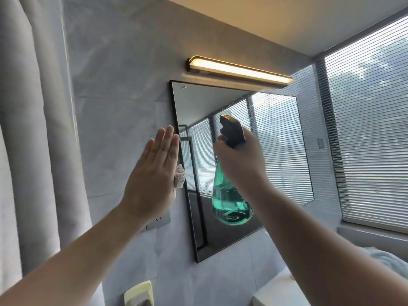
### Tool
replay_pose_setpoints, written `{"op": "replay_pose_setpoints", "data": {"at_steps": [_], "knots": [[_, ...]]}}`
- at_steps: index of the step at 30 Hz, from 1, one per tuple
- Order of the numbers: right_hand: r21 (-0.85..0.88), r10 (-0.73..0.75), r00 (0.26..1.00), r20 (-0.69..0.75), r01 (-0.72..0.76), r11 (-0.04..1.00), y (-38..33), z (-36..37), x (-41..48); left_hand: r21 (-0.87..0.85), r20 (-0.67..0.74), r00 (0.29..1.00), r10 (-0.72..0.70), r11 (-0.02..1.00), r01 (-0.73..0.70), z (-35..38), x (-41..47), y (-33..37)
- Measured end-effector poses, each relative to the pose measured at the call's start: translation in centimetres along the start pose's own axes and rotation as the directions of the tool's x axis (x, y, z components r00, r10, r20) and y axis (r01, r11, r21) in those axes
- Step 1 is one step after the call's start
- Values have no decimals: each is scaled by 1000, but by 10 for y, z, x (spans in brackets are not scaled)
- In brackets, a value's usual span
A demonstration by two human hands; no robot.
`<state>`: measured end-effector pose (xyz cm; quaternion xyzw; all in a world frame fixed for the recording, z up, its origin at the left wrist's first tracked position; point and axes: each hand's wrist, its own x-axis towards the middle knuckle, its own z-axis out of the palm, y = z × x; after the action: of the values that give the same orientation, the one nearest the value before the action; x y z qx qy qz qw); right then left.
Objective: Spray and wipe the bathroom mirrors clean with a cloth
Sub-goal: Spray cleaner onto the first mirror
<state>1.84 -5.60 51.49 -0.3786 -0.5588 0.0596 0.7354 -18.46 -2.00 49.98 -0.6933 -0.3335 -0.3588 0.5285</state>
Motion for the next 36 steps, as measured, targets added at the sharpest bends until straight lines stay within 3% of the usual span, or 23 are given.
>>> {"op": "replay_pose_setpoints", "data": {"at_steps": [8,19,36], "knots": [[1,-27,1000,-11,27,1000,-1,0,-5,-9,-5,1000,-3,1000,3,6,-4,-4],[71,57,998,-4,-57,996,6,0,-11,-38,16,1000,14,999,-14,4,-8,1],[149,11,1000,-5,-10,989,8,7,-22,-38,16,1000,4,999,-3,11,-21,-7]]}}
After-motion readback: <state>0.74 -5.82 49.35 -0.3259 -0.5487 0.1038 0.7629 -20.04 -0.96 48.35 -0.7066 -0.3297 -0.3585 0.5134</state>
